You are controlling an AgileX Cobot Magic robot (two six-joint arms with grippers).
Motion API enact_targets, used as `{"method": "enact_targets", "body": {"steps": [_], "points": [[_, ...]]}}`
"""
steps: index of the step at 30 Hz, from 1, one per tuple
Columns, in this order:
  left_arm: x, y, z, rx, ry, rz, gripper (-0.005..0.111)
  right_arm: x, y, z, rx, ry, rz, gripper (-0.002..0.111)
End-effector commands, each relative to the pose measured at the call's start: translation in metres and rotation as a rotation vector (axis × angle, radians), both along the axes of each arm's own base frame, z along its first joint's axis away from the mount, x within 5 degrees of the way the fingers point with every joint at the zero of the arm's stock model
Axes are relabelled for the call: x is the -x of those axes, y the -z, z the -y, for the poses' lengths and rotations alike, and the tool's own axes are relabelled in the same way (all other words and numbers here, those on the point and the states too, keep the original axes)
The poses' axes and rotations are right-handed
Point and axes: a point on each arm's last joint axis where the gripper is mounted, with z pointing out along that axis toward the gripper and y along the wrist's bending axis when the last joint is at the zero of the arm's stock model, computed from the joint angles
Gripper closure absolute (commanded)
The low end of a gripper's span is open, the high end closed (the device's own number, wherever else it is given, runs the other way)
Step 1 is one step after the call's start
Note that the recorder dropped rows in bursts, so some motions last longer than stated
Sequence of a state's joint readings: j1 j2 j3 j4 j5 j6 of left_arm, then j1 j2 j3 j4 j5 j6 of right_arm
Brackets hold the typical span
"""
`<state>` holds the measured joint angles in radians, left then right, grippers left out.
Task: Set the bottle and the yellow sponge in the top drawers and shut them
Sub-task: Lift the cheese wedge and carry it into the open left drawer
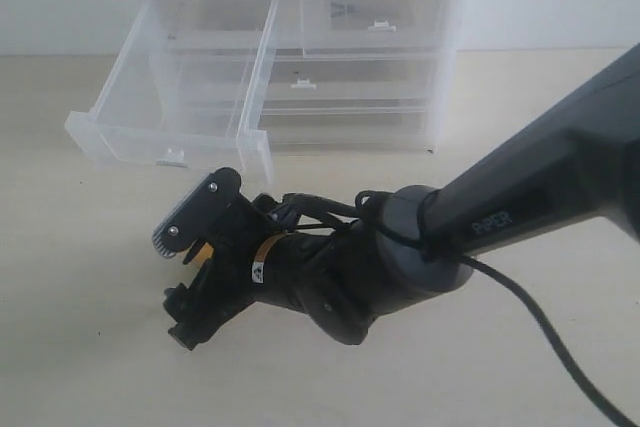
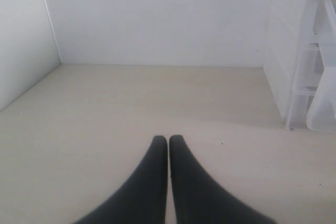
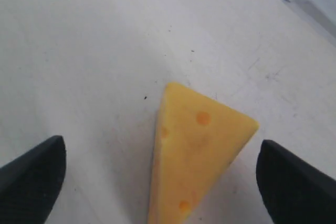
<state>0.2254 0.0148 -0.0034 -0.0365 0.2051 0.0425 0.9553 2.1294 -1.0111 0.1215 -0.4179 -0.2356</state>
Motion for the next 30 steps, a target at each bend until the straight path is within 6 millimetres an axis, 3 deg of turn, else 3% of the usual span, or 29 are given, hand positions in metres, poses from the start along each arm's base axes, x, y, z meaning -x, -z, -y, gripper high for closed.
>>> {"method": "enact_targets", "body": {"steps": [1,2,7,11,12,13,15,17,18,19,20,23,27,30], "points": [[0.000,0.001,0.000,0.016,0.002,0.000,0.103,-0.002,0.004,-0.005,0.034,-0.022,0.000,0.031],[0.000,0.001,0.000,0.016,0.002,0.000,0.103,-0.003,0.003,-0.006,0.038,-0.028,0.006,0.050],[0.000,0.001,0.000,0.016,0.002,0.000,0.103,-0.001,-0.001,-0.007,0.038,-0.029,-0.004,0.108],[0.000,0.001,0.000,0.016,0.002,0.000,0.103,0.026,-0.029,-0.019,0.082,-0.143,-0.008,0.107],[0.000,0.001,0.000,0.016,0.002,0.000,0.103,0.046,-0.044,-0.028,0.073,-0.200,0.002,0.107],[0.000,0.001,0.000,0.016,0.002,0.000,0.103,0.070,-0.074,-0.036,0.028,-0.263,0.031,0.107],[0.000,0.001,0.000,0.016,0.002,0.000,0.103,0.095,-0.124,-0.037,-0.063,-0.333,0.106,0.107],[0.000,0.001,0.000,0.016,0.002,0.000,0.103,0.092,-0.181,-0.020,-0.181,-0.328,0.242,0.107],[0.000,0.001,0.000,0.016,0.002,0.000,0.103,0.072,-0.210,0.000,-0.274,-0.242,0.316,0.107],[0.000,0.001,0.000,0.016,0.002,0.000,0.103,0.060,-0.217,0.008,-0.297,-0.200,0.342,0.107],[0.000,0.001,0.000,0.016,0.002,0.000,0.103,0.032,-0.218,0.022,-0.321,-0.103,0.365,0.107],[0.000,0.001,0.000,0.016,0.002,0.000,0.103,-0.011,-0.191,0.033,-0.301,0.017,0.372,0.107],[0.000,0.001,0.000,0.016,0.002,0.000,0.103,-0.019,-0.172,0.026,-0.309,0.024,0.402,0.107],[0.000,0.001,0.000,0.016,0.002,0.000,0.103,-0.030,-0.162,0.022,-0.319,0.103,0.356,0.095]]}}
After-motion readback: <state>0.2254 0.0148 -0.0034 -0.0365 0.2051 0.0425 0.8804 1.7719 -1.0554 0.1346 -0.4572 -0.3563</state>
